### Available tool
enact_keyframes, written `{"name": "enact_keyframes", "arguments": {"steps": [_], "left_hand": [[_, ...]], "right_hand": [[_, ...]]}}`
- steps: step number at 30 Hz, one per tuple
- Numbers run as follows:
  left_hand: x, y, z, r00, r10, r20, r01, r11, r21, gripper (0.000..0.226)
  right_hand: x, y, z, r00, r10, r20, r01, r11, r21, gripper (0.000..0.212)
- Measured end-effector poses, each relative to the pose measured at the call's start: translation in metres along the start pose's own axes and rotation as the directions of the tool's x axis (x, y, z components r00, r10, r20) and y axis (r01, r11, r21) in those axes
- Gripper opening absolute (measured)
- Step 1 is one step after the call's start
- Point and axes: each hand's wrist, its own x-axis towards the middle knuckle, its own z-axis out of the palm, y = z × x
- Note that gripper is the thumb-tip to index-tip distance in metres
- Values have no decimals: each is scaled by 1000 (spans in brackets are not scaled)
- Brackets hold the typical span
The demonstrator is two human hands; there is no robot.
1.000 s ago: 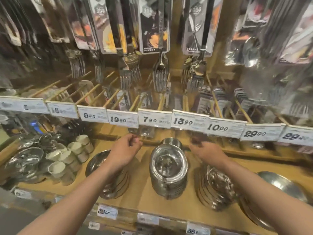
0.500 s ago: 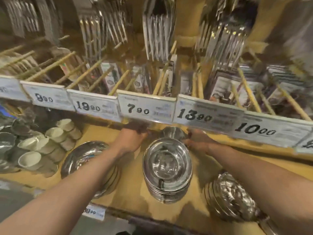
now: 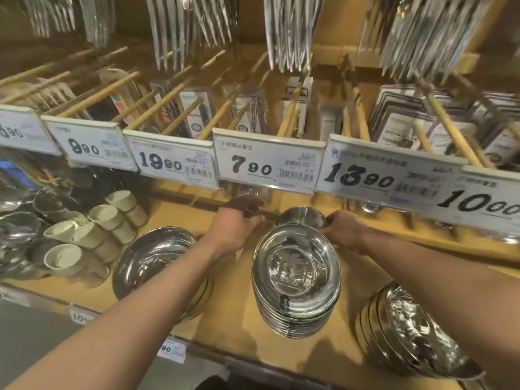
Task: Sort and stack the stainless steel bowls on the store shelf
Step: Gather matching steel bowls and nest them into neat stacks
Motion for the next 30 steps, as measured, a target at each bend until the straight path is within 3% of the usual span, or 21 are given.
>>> {"name": "enact_keyframes", "arguments": {"steps": [4, 9, 14, 18, 26, 30], "left_hand": [[5, 2, 7, 999, 3, 34, -4, 1000, 31, 32], [8, 3, 13, 998, 0, 69, -3, 999, 45, 34], [9, 1, 18, 994, 4, 112, -7, 1000, 29, 32], [15, 1, 22, 988, -7, 156, 4, 1000, 18, 28], [34, 15, 38, 962, 22, 271, -11, 999, -41, 37], [46, 13, 44, 946, 17, 323, 4, 998, -62, 32]], "right_hand": [[-9, -1, -10, 999, 8, 44, -14, 989, 148, 4], [-24, 3, -22, 1000, -9, 13, 7, 986, 168, 13], [-42, 13, -32, 1000, -21, 11, 15, 937, 349, 17], [-57, 11, -41, 999, -50, -6, 48, 918, 395, 18], [-80, 28, -61, 984, 28, -173, 48, 907, 418, 21], [-94, 39, -72, 962, 64, -265, 51, 913, 405, 10]]}}
